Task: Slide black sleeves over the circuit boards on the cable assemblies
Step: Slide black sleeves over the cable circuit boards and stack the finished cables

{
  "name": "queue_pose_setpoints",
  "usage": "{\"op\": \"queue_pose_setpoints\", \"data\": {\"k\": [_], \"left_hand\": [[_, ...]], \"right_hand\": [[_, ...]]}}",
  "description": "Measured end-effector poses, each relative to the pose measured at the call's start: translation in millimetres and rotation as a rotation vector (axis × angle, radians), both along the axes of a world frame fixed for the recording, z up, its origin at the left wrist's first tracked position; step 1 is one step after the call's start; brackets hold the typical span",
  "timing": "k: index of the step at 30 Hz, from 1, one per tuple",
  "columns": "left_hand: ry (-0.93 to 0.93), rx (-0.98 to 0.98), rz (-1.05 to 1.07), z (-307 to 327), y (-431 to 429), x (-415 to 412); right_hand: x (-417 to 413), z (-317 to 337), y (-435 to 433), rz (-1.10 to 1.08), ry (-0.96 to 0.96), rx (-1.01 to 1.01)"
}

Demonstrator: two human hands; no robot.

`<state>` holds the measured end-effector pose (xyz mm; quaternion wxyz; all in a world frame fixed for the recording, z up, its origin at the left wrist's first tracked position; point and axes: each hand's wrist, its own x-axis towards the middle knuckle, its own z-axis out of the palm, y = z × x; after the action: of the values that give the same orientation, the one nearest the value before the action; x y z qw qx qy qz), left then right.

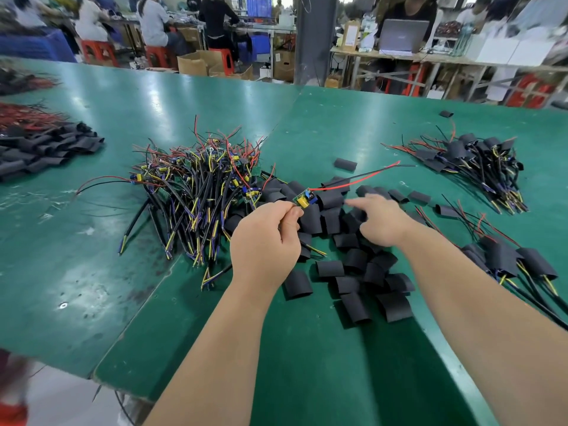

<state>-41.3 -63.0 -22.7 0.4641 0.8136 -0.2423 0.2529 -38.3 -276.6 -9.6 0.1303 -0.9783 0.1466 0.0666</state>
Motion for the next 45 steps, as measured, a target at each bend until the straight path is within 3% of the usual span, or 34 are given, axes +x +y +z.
{"op": "queue_pose_setpoints", "data": {"k": [5,8,12,19,24,30,35,37,40,43,45], "left_hand": [[-0.008,-0.007,-0.002,0,-1,2],[-0.011,-0.007,-0.011,-1,-1,1],[-0.021,0.005,-0.015,-2,0,1],[-0.023,0.005,-0.019,-1,-2,1],[-0.025,-0.001,-0.019,-1,-1,1],[-0.027,-0.001,-0.021,-3,-1,2],[-0.018,0.008,-0.020,-2,-1,2],[-0.016,0.004,-0.011,-2,0,2],[-0.006,0.003,0.008,-1,0,2],[0.008,0.007,0.012,0,0,2],[0.013,0.001,0.009,0,1,2]], "right_hand": [[-3,10,11,0.141,-0.068,-0.025],[-2,13,19,0.154,-0.001,-0.081],[-3,14,27,0.200,-0.028,-0.271],[-9,18,24,0.274,0.088,-0.067],[-21,15,19,0.244,0.030,-0.028],[-28,16,20,0.277,0.098,-0.050],[-29,17,24,0.287,0.024,-0.137],[-34,15,18,0.282,-0.093,-0.133],[-47,17,5,0.121,-0.459,0.174],[-64,17,-4,-0.113,-0.795,0.740],[-75,15,-6,-0.213,-0.890,1.017]]}}
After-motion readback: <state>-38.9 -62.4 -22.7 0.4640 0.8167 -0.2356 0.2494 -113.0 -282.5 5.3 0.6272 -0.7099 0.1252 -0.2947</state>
